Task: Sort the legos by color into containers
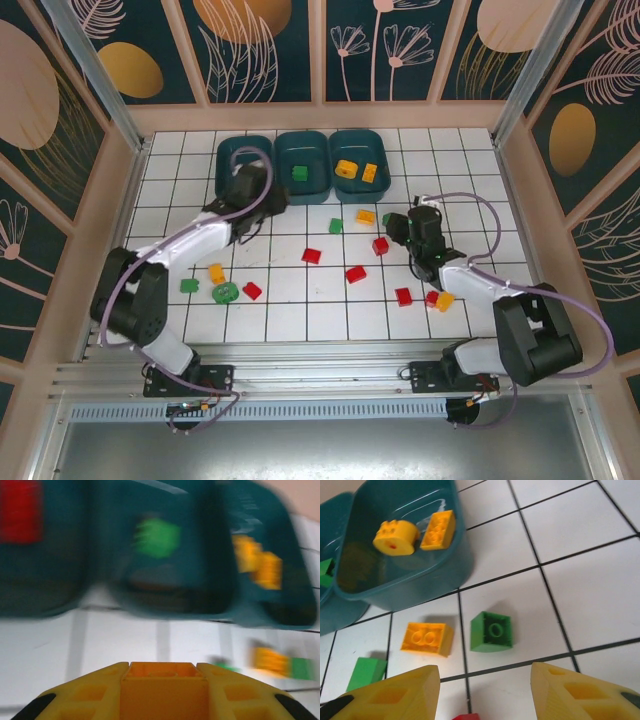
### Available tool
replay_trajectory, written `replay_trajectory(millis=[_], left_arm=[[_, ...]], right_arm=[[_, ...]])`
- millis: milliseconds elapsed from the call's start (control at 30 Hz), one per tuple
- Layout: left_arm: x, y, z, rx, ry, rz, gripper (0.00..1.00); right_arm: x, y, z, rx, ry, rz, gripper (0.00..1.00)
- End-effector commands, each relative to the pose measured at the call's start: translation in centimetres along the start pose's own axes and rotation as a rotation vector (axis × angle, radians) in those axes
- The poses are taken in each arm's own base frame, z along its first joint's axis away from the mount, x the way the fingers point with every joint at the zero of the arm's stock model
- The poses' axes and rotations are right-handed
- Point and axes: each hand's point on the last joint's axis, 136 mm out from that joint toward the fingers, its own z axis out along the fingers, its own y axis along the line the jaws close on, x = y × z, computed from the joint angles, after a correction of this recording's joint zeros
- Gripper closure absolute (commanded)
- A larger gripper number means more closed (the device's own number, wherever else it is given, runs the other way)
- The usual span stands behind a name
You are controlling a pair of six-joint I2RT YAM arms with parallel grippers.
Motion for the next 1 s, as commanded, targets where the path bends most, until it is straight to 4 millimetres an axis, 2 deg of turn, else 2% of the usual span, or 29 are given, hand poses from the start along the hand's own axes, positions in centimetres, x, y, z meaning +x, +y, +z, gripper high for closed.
replay_trajectory(millis=[0,33,133,233,333,533,667,800,900,967], left_arm=[[0.6,-7.3,2.8,0.213,0.08,0.119,0.85],[0.7,-9.2,3.8,0.267,0.099,0.145,0.84],[0.5,-12.4,7.0,0.369,0.142,0.155,0.84],[0.4,-13.9,9.8,0.411,0.164,0.157,0.81],[0.2,-15.1,11.6,0.448,0.177,0.196,0.8],[-0.8,-15.8,14.1,0.435,0.162,0.234,0.79],[-0.6,-15.1,15.9,0.392,0.169,0.23,0.73],[-0.4,-14.4,16.5,0.356,0.162,0.225,0.52],[-1.0,-14.1,16.4,0.327,0.147,0.249,0.44],[-1.3,-14.2,16.1,0.321,0.141,0.266,0.42]], right_arm=[[-1.8,-0.8,-0.7,0.019,-0.088,0.07,0.48],[-1.9,-0.9,-0.7,0.021,-0.092,0.072,0.48],[-1.9,-1.3,-0.7,0.028,-0.097,0.079,0.48],[-2.0,-1.0,-1.0,0.005,-0.11,0.085,0.48],[-2.3,-0.7,-1.9,-0.038,-0.143,0.101,0.48],[-2.8,-0.2,-2.7,-0.069,-0.167,0.104,0.48],[-2.5,-0.1,-2.3,-0.075,-0.153,0.102,0.48],[-2.4,-0.2,-2.2,-0.069,-0.15,0.1,0.46],[-2.5,-0.1,-2.2,-0.072,-0.152,0.1,0.45],[-2.4,-0.1,-2.2,-0.072,-0.152,0.1,0.45]])
